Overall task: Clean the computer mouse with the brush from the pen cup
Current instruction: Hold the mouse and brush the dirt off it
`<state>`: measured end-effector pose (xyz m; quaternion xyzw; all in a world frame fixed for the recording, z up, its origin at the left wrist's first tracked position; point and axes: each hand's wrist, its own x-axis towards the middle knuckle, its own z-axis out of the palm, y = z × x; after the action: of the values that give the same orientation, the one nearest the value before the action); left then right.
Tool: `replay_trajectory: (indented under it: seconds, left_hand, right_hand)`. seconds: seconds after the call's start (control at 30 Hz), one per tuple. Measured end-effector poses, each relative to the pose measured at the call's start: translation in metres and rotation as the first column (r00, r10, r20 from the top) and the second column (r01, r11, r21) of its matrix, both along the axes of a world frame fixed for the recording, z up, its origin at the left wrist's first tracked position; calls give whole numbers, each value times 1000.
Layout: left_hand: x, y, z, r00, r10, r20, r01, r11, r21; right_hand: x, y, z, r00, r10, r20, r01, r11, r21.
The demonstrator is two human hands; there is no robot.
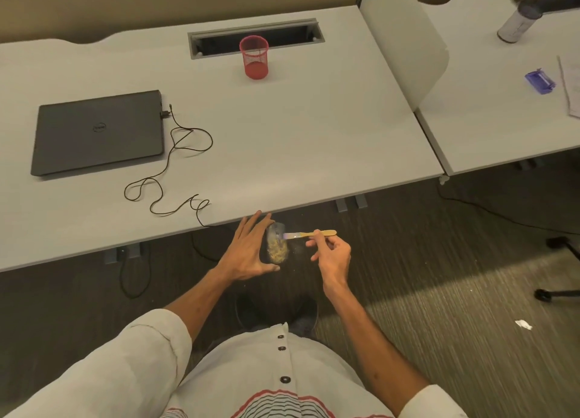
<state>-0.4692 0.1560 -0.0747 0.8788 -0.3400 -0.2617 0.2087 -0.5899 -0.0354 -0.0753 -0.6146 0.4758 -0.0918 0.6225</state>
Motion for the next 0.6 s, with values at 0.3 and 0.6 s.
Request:
replay_trajectory:
  seconds: [0.3,0.6]
  left_hand:
    - [-1,-1,3,1000,2,7,-2,1000,4]
    - [-1,-1,5,1000,-3,-27,3,1000,1]
  right_hand:
    - [1,5,-4,999,14,-29,-14,1000,11]
    - [1,-1,-2,997,23,75,-25,999,23]
